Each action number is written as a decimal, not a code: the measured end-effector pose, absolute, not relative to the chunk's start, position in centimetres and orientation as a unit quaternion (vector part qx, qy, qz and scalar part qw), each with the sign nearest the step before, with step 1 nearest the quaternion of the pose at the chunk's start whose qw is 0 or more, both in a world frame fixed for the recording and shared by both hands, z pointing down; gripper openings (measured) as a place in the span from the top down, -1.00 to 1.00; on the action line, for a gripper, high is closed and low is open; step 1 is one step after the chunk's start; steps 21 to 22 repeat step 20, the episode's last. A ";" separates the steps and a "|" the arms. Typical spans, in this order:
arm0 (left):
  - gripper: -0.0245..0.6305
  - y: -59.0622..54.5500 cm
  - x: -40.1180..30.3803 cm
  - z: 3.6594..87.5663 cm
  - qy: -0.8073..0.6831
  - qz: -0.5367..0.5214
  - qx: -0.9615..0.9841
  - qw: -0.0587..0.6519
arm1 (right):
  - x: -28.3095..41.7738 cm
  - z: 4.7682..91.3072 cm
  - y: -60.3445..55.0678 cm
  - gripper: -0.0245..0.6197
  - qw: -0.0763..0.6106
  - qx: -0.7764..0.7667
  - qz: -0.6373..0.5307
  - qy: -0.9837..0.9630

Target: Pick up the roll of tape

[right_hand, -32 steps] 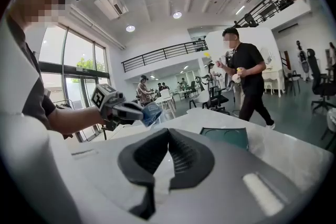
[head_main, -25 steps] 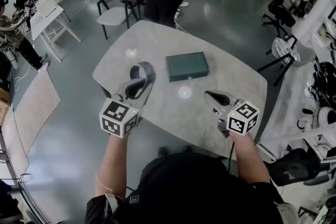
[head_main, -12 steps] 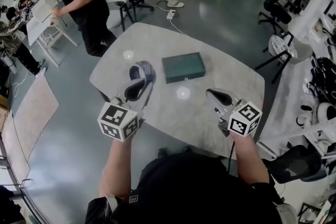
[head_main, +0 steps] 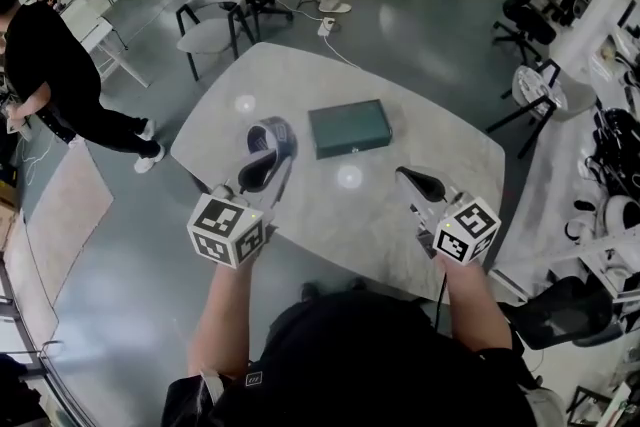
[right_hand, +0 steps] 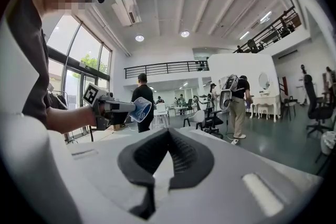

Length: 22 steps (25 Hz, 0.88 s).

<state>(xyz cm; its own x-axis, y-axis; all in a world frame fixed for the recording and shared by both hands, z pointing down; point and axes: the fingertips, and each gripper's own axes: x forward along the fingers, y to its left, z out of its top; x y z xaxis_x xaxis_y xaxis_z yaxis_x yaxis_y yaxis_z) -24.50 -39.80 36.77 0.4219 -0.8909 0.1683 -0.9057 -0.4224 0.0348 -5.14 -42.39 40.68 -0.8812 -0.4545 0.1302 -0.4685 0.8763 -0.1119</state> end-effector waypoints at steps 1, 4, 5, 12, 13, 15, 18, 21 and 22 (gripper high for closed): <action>0.75 -39.9 -24.5 36.7 -0.535 0.061 0.840 0.061 | -5.0 40.6 -42.4 0.92 0.049 0.238 0.070 -0.967; 0.75 -40.0 -24.6 36.2 -0.534 0.064 0.841 0.059 | -5.0 40.6 -42.3 0.92 0.050 0.236 0.070 -0.968; 0.75 -40.1 -24.6 36.1 -0.534 0.065 0.841 0.057 | -5.1 40.6 -42.3 0.92 0.051 0.235 0.069 -0.968; 0.75 -40.1 -25.2 35.6 -0.538 0.060 0.839 0.052 | -5.2 40.5 -42.2 0.92 0.049 0.234 0.065 -0.969; 0.75 -40.0 -25.1 35.6 -0.538 0.060 0.839 0.053 | -5.1 40.4 -42.2 0.92 0.049 0.234 0.065 -0.969; 0.75 -40.0 -24.9 35.7 -0.538 0.060 0.839 0.054 | -4.9 40.4 -42.2 0.92 0.047 0.234 0.065 -0.969; 0.75 -39.9 -24.7 35.8 -0.537 0.059 0.840 0.057 | -4.8 40.4 -42.3 0.92 0.046 0.234 0.066 -0.969; 0.75 -39.9 -24.6 36.0 -0.536 0.059 0.840 0.059 | -4.7 40.5 -42.3 0.92 0.048 0.234 0.066 -0.969; 0.75 -39.9 -24.6 36.0 -0.536 0.059 0.840 0.059 | -4.7 40.5 -42.3 0.92 0.048 0.234 0.066 -0.969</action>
